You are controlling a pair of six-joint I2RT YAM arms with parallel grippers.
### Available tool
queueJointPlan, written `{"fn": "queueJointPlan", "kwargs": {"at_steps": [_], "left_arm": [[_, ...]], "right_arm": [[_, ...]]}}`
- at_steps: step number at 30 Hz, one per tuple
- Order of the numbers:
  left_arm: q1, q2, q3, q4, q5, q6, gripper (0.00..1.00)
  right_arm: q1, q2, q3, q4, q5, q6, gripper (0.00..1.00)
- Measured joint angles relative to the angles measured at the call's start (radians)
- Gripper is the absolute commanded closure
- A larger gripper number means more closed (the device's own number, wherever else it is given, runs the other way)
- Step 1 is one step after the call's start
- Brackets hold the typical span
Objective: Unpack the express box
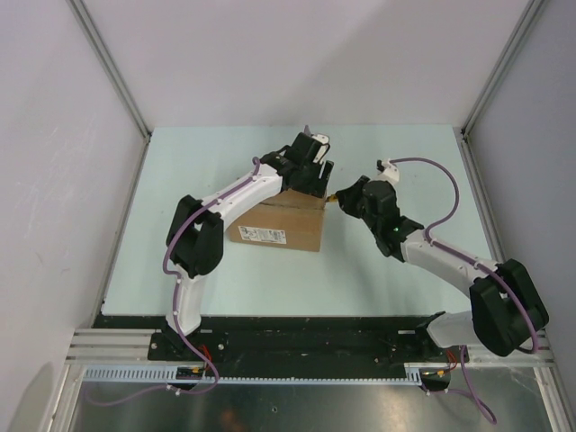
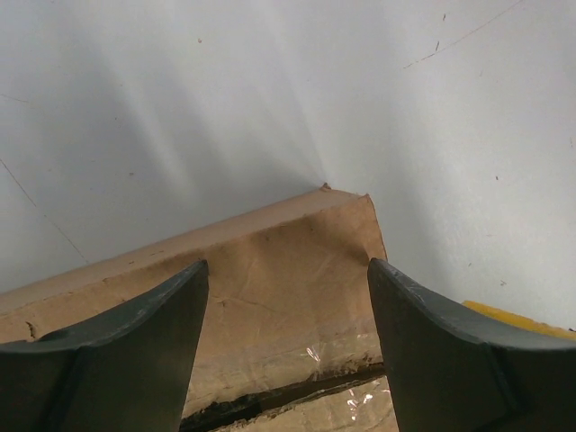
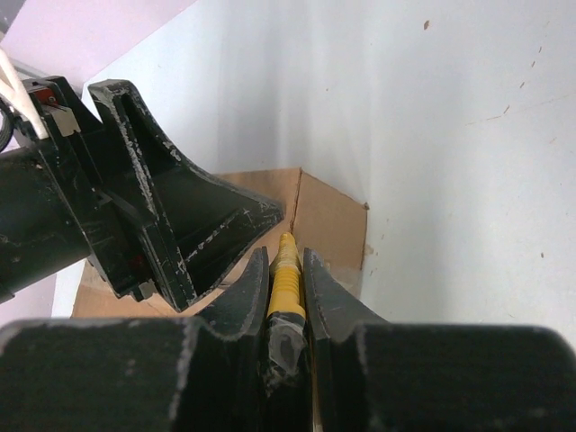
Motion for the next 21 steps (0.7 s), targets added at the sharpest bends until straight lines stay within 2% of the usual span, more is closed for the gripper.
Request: {"fn": "queueJointPlan", "kwargs": {"at_steps": [11,16,21], "left_arm": [[0.000,0.000,0.000,-0.001,0.001,0.000,0.24],[0.000,0.002,0.001,-0.003,-0.001,-0.025,0.35],[0.014,0.011,0.016,-0.022,0.017,-0.083,0.39]], "right_arm": [[-0.002,0.032,0.000,0.025,-0.017,0.006,1.00],[-0.001,0.032,0.000,0.025,-0.027,0.014,1.00],[0.023,0.022,0.000,0.000,-0.005,0.018,1.00]]}}
